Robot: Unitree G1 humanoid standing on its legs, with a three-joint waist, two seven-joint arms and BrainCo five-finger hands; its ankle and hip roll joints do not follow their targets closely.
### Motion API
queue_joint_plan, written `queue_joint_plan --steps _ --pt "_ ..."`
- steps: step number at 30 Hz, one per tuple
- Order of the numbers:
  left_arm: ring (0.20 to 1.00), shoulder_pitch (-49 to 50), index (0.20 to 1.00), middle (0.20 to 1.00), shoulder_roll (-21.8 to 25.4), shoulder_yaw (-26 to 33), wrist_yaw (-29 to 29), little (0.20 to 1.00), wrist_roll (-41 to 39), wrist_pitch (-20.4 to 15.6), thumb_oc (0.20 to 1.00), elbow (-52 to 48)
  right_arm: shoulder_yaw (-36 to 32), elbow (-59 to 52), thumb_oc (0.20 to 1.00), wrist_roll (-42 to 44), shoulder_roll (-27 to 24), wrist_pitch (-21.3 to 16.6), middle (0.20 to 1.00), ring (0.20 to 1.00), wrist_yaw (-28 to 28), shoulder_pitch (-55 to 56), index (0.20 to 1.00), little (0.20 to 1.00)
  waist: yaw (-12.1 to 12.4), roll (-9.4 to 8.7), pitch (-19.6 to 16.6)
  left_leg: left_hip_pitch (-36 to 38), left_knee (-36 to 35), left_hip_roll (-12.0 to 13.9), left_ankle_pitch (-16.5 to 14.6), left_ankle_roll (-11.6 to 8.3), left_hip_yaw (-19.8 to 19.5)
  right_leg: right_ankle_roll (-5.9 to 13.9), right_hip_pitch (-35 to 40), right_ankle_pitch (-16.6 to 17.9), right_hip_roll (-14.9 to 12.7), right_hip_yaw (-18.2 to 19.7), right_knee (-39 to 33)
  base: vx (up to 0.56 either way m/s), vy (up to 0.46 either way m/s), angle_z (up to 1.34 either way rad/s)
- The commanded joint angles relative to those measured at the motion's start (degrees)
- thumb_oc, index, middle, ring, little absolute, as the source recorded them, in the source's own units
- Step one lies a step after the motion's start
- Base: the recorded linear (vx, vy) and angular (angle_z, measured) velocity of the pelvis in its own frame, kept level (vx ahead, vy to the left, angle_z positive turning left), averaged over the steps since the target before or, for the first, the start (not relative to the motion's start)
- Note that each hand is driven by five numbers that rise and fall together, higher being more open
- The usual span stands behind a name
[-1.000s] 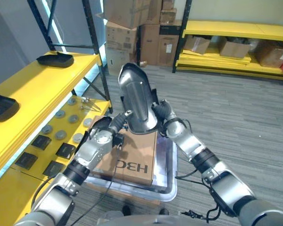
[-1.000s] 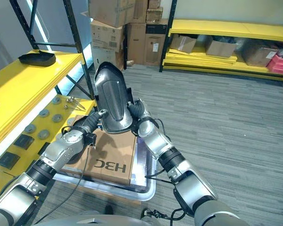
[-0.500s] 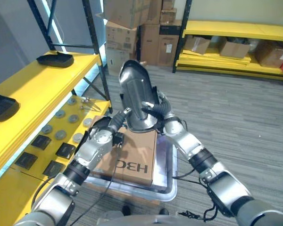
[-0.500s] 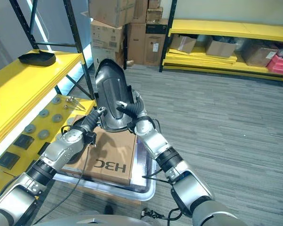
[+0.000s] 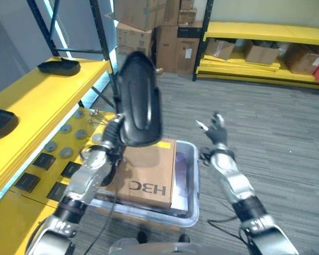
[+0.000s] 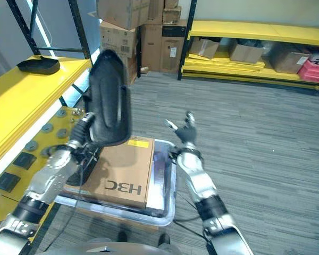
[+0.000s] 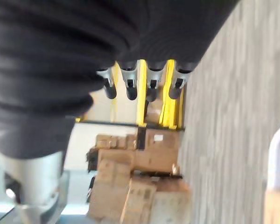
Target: Move parts from the plastic box to the shelf.
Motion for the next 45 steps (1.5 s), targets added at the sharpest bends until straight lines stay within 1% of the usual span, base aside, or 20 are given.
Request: queue_joint_plan --steps 1,2,6,8,11,12,13,14,16,20,23,25,28,30,34,36,38,41,44,45 --pt "0.200 -2.8 0.200 0.200 1.1 2.7 -0.8 0.200 1.9 -9.0 0.200 -1.7 -1.4 -2.7 1.000 -0.4 0.1 -4.2 1.000 1.000 0.1 -1.5 1.000 1.000 0.3 -1.57 -3.1 -2.0 -0.1 1.2 -1.2 -0.68 -5.1 6.20 1.6 -1.9 -5.4 -0.6 2.2 -0.02 0.008 -0.06" --pt "0.200 0.2 0.200 0.200 2.1 6.6 -1.4 0.200 1.2 -10.3 0.200 -2.4 -4.7 -1.9 1.000 -0.7 0.2 -3.8 1.000 1.000 1.1 2.6 1.000 1.000 -0.2 -1.58 -3.1 -2.1 -0.2 1.2 -1.1 -0.62 -4.8 6.30 1.3 -1.8 -5.4 -0.4 2.2 -0.02 0.007 -0.18" --pt "0.200 6.4 0.200 0.200 3.8 14.9 -2.7 0.200 0.9 -12.8 0.200 -4.4 -9.3 2.6 1.000 -2.8 2.1 -1.4 1.000 1.000 3.3 10.1 1.000 1.000 -1.2 -1.52 -3.0 -2.1 -0.4 1.2 -1.5 -0.54 -4.1 6.50 1.0 -2.1 -5.5 0.0 2.3 -0.01 0.011 -0.21" --pt "0.200 9.5 0.200 0.200 4.3 19.4 -3.5 0.200 0.8 -13.4 0.200 -6.0 -10.6 9.1 1.000 -2.9 4.2 -1.2 1.000 1.000 4.8 13.7 1.000 1.000 -1.0 -1.43 -2.9 -2.4 -0.5 0.7 -1.5 -0.26 -4.5 6.71 0.6 -2.1 -5.8 0.1 2.8 -0.01 0.011 -0.16" --pt "0.200 11.9 0.200 0.200 4.6 22.6 -4.4 0.200 0.7 -13.3 0.200 -7.6 -11.2 14.6 1.000 -4.6 5.2 -2.1 1.000 1.000 7.8 16.0 1.000 1.000 -0.2 -1.34 -2.8 -3.2 -0.5 0.1 -1.5 0.12 -5.4 6.96 0.0 -2.7 -6.2 -0.2 4.4 -0.02 -0.018 -0.02" --pt "0.200 12.8 0.200 0.200 5.1 23.7 -4.2 0.200 0.4 -13.9 0.200 -7.8 -10.8 17.5 1.000 -6.0 5.9 -2.8 1.000 1.000 9.5 17.5 1.000 1.000 -0.2 -1.16 -2.4 -3.8 -0.5 -0.4 -1.4 0.90 -7.4 6.98 -1.2 -3.5 -6.0 2.0 7.7 -0.12 -0.112 0.10" --pt "0.200 11.9 0.200 0.200 5.9 23.1 -3.4 0.200 0.2 -14.8 0.200 -6.5 -11.0 20.1 1.000 -5.6 6.1 -3.9 1.000 1.000 11.1 19.4 1.000 1.000 -1.6 -0.91 -2.1 -4.7 -0.5 -0.8 -0.6 1.58 -11.0 6.20 -2.9 -4.4 -4.1 6.6 11.0 -0.11 -0.146 0.18" --pt "0.200 10.9 0.200 0.200 5.9 22.4 -3.6 0.200 -0.1 -15.0 0.200 -5.6 -11.1 22.0 1.000 -5.6 6.4 -5.3 1.000 1.000 11.6 20.8 1.000 1.000 -2.3 -0.99 -2.1 -4.8 -0.5 -1.0 -0.7 1.63 -13.2 5.66 -3.1 -5.7 -2.9 8.9 11.8 -0.10 -0.156 0.47" --pt "0.200 10.1 0.200 0.200 5.2 21.8 -1.6 0.200 1.0 -14.3 0.200 -6.1 -9.9 25.3 1.000 -6.8 5.9 -6.0 1.000 1.000 14.8 21.8 1.000 1.000 -2.4 -1.31 -1.8 -6.2 -0.5 -0.7 0.8 0.52 -16.3 4.24 -3.1 -6.8 -0.8 9.4 10.4 -0.14 -0.235 1.84" --pt "0.200 12.9 0.200 0.200 3.2 21.7 -1.1 0.200 0.7 -14.1 0.200 -7.6 -6.6 26.4 1.000 -7.7 4.6 -5.7 1.000 1.000 16.8 22.2 1.000 1.000 -0.5 -1.97 -0.2 -7.9 -0.4 0.3 2.3 -1.69 -19.3 2.90 -2.0 -7.5 1.2 8.5 8.7 -0.12 -0.189 1.04" --pt "0.200 15.0 0.200 0.200 2.3 22.2 -2.6 0.200 -0.3 -14.7 0.200 -7.0 -3.2 28.2 1.000 -6.6 3.4 -5.4 1.000 1.000 17.0 19.7 1.000 1.000 2.2 -2.05 2.1 -11.5 0.5 1.4 4.6 -3.37 -20.3 1.72 -1.2 -7.7 2.3 6.1 8.0 -0.20 -0.131 0.80" --pt "0.200 15.6 0.200 0.200 1.7 22.6 -4.5 0.200 -1.6 -14.7 0.200 -6.2 -1.7 28.3 1.000 -6.1 3.4 -5.2 1.000 1.000 16.4 18.9 1.000 1.000 2.8 -1.92 3.2 -13.5 0.7 3.1 6.1 -4.12 -16.6 1.36 -0.6 -8.3 2.6 2.8 8.4 -0.18 -0.069 0.88" --pt "0.200 15.2 0.200 0.200 1.1 21.5 -7.3 0.200 -2.0 -14.9 0.200 -4.2 -1.5 27.7 1.000 -4.8 4.1 -5.3 1.000 1.000 15.3 20.4 1.000 1.000 1.0 -1.77 3.1 -16.3 0.5 6.9 7.3 -4.64 -5.6 1.05 -0.5 -8.8 2.4 -3.1 9.3 -0.09 -0.005 1.59" --pt "0.200 14.7 0.200 0.200 0.9 20.6 -6.9 0.200 -1.8 -15.1 0.200 -3.3 -1.5 27.2 1.000 -5.7 4.2 -4.6 1.000 1.000 15.8 21.1 1.000 1.000 -0.6 -1.79 3.0 -16.5 0.9 9.5 7.7 -5.03 1.9 0.99 -0.5 -8.8 1.8 -6.4 9.7 -0.04 0.091 1.94" --pt "0.200 13.7 0.200 0.200 0.2 18.1 -4.3 0.200 -1.0 -15.2 0.200 -3.8 0.0 29.8 1.000 -2.9 4.4 -3.9 1.000 1.000 15.1 19.3 1.000 1.000 -1.6 -2.32 3.1 -14.7 3.7 11.4 7.4 -5.50 8.5 0.63 -0.1 -9.1 0.2 -10.1 10.5 0.00 0.136 1.07" --pt "0.200 13.3 0.200 0.200 0.1 17.3 -3.9 0.200 -0.7 -14.7 0.200 -3.9 0.0 31.5 1.000 -0.2 4.9 -3.6 1.000 1.000 14.6 18.7 1.000 1.000 -1.9 -2.28 2.8 -13.0 2.4 11.7 7.0 -6.49 11.1 1.28 1.0 -10.2 -0.6 -11.4 11.1 0.12 0.161 0.77" --pt "0.200 13.1 0.200 0.200 0.4 16.7 -3.4 0.200 0.0 -14.4 0.200 -3.7 -0.6 34.0 1.000 0.7 5.3 -2.9 1.000 1.000 14.9 18.0 1.000 1.000 -1.7 -1.90 2.5 -11.9 0.9 11.5 7.4 -6.60 12.8 1.57 2.0 -10.8 -1.5 -12.8 11.7 0.16 0.238 0.90" --pt "0.200 14.1 0.200 0.200 0.9 17.1 -3.5 0.200 0.2 -13.6 0.200 -4.5 -1.2 37.0 1.000 1.6 6.0 -1.0 1.000 1.000 14.7 16.8 1.000 1.000 0.2 -1.77 2.1 -11.4 1.8 9.4 5.2 -5.27 10.8 2.03 3.2 -11.7 -3.1 -13.1 12.5 0.21 0.266 0.50" --pt "0.200 15.9 0.200 0.200 1.7 18.6 -5.8 0.200 -0.1 -12.9 0.200 -5.3 -2.1 41.1 1.000 2.2 7.3 0.1 1.000 1.000 15.2 15.9 1.000 1.000 2.7 -1.57 1.2 -9.9 2.4 5.9 2.0 -3.06 8.6 3.22 4.4 -12.0 -5.6 -13.5 13.4 0.26 0.307 0.23" --pt "0.200 16.1 0.200 0.200 2.2 19.1 -6.7 0.200 -0.4 -12.8 0.200 -5.2 -2.2 42.1 1.000 3.0 7.8 0.6 1.000 1.000 14.9 15.5 1.000 1.000 3.3 -1.74 0.9 -9.3 2.9 3.9 0.6 -1.75 8.1 4.47 4.5 -11.3 -7.4 -13.1 14.7 0.24 0.308 0.42"
